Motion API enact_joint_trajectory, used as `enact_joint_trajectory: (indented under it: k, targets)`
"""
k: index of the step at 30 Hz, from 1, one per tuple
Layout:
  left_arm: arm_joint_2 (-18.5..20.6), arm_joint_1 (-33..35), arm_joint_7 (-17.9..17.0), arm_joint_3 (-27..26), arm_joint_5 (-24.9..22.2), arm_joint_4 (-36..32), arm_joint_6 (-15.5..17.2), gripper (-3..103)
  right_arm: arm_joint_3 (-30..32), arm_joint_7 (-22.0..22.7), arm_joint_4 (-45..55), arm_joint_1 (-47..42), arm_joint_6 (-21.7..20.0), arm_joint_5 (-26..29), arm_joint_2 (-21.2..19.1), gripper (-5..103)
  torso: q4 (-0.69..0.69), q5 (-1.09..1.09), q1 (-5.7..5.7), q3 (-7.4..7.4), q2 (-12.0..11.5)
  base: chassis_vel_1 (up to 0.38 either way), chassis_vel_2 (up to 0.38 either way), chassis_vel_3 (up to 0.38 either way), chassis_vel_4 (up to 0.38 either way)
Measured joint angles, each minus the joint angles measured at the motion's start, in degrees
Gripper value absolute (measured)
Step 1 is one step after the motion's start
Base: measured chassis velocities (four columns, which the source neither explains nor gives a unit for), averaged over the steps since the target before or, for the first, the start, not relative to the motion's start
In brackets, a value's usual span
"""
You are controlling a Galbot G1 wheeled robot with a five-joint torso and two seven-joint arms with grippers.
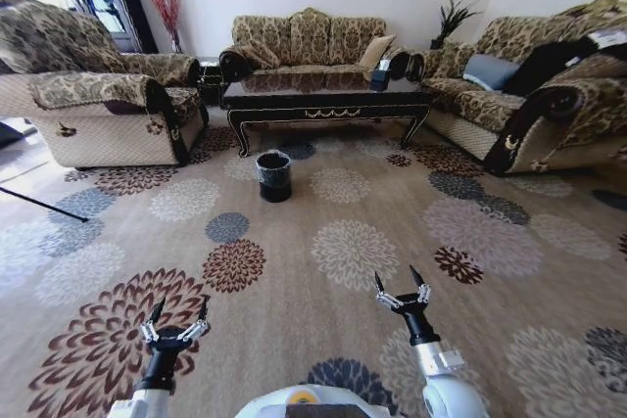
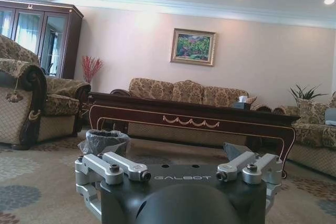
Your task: Move to the front of the table and pick up the trash from the floor, then place it into the trash bin.
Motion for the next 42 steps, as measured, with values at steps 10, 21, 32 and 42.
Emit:
enact_joint_trajectory:
  k: [10, 21, 32, 42]
  targets:
    - [-0.01, 0.0, 0.0, 0.0, 0.0, 0.0, 0.01, 100, 0.0, 0.0, 0.0, -0.02, 0.0, 0.0, 0.0, 100, 0.0, 0.02, 0.0, -0.02, 0.0, 0.113, -0.136, -0.108, 0.152]
    - [0.01, -0.01, 0.0, 0.0, 0.0, 0.0, 0.01, 100, 0.0, 0.0, 0.0, 0.0, 0.0, 0.0, 0.0, 100, -0.01, 0.0, 0.01, 1.42, 1.51, -0.009, 0.014, 0.007, -0.013]
    - [0.0, -0.01, 0.0, 0.0, 0.0, 0.0, 0.0, 100, 0.0, 0.0, 0.0, 0.0, 0.0, 0.0, 0.0, 100, 0.0, 0.0, 0.24, 3.79, 4.1, 0.0, 0.0, 0.0, 0.0]
    - [0.0, -0.01, 0.0, 0.0, 0.0, 0.0, 0.0, 100, 0.0, 0.0, 0.0, 0.01, 0.0, 0.0, 0.0, 100, 0.0, 0.0, 0.65, 5.68, 6.38, 0.0, 0.0, 0.0, 0.0]
